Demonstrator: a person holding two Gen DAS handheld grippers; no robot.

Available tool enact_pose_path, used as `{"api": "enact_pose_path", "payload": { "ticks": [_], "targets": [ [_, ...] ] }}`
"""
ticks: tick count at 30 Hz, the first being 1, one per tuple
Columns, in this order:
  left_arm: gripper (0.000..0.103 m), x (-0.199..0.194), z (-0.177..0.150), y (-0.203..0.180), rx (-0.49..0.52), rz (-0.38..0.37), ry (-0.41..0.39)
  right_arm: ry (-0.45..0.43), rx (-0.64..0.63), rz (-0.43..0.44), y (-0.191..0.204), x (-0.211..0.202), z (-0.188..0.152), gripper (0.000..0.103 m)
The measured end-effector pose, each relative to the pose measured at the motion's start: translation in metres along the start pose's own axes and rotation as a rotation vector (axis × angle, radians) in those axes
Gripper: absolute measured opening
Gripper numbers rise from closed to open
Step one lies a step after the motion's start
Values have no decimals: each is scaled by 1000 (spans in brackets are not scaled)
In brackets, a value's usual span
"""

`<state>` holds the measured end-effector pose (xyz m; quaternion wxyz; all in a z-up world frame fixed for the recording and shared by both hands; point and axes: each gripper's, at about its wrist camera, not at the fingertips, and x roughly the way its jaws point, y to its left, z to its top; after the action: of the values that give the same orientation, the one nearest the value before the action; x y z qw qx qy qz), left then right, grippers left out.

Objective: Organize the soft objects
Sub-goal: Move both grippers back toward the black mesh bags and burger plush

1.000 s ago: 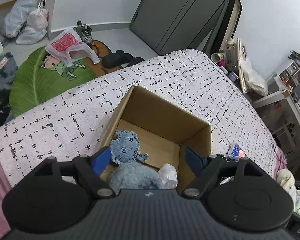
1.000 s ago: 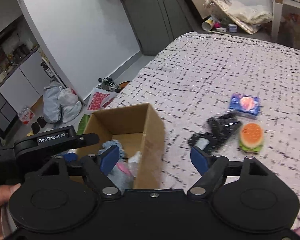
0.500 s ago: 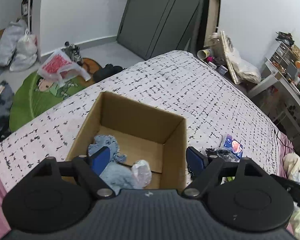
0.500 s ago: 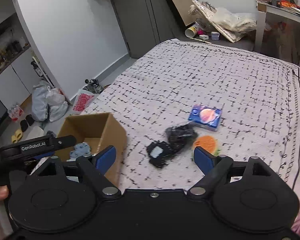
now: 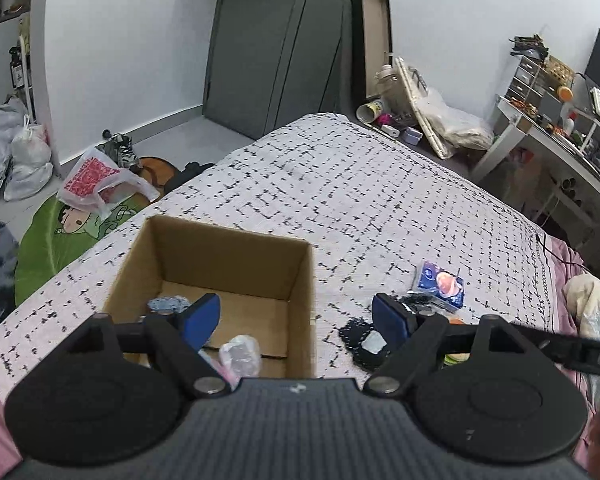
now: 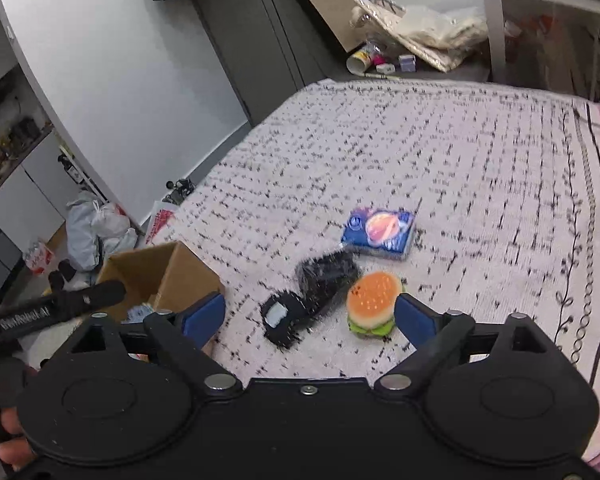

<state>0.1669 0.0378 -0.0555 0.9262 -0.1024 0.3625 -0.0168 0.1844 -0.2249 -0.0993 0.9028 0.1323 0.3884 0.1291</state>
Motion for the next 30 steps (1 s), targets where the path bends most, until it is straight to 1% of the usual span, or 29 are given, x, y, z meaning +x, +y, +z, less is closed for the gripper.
{"api": "enact_pose_path", "payload": {
  "ticks": [3,6,12,15,17,20,22,25,27,30],
  "targets": [
    [82,5,-2,-14,34,14,-7,14,-11,3,-4,9,-7,93],
    [82,12,-2,-28,64,21,-5,-2,-8,19,-8,13,-10,93],
    [82,26,-5,-52,101,25,0,-34,9,11,-22,22,-12,93],
    [82,36,-9,-63,116,25,9,-45,-7,-14,-28,28,-13,92],
    [82,42,-12,-70,128,18,7,-48,7,10,-33,31,-12,92],
    [82,54,-18,-77,147,42,9,-32,11,17,-40,38,-13,91],
    [82,61,-20,-81,163,53,19,-9,21,19,-44,45,-14,88],
    [81,71,-21,-81,139,45,34,22,50,44,-52,55,-17,81],
    [81,77,-22,-81,148,45,58,43,62,55,-56,61,-19,72],
    [79,88,-25,-79,136,45,86,80,76,57,-60,71,-21,65]
  ]
}}
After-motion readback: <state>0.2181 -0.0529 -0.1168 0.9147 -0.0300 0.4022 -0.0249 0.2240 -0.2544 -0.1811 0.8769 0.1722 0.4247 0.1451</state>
